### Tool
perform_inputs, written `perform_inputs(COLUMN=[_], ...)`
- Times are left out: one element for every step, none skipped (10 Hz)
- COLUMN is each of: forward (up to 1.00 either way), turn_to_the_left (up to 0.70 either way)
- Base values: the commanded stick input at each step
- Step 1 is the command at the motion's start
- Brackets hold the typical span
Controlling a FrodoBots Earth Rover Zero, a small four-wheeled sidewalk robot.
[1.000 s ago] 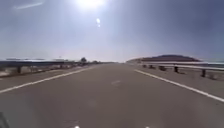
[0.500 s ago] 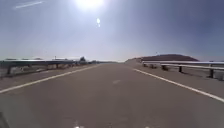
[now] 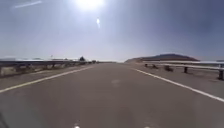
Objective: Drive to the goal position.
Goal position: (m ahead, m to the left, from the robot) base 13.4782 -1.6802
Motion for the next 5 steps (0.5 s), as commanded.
perform_inputs(forward=[1.00, 1.00, 1.00, 1.00, 1.00], turn_to_the_left=[0.00, 0.00, 0.00, 0.00, 0.00])
